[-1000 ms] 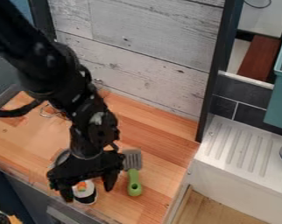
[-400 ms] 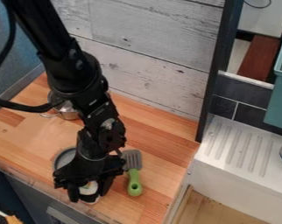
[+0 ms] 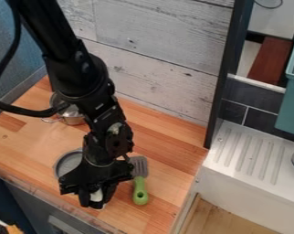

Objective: Put the sushi in the pan

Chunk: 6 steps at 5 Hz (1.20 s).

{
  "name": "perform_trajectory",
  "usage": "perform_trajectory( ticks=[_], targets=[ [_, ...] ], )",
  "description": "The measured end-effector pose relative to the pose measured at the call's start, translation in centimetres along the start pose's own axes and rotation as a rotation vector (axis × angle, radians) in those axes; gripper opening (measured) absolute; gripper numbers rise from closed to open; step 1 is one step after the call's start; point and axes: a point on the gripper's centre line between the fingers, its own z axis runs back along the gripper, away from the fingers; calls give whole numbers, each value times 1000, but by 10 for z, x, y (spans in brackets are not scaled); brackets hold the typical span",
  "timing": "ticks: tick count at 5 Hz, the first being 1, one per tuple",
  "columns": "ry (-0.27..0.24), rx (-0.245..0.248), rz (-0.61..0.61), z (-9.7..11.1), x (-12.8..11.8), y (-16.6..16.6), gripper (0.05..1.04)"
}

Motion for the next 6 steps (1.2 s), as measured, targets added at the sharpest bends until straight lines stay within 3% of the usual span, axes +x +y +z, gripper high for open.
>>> perform_trajectory(
  ticks=[1, 3, 4, 6],
  targets=[
    [10, -50, -18, 9, -1, -2, 420],
    [-23, -128, 38, 43, 19, 4, 419],
    [-52, -148, 81, 57, 37, 8, 419],
    [-85, -163, 242, 76, 101, 18, 419]
  ],
)
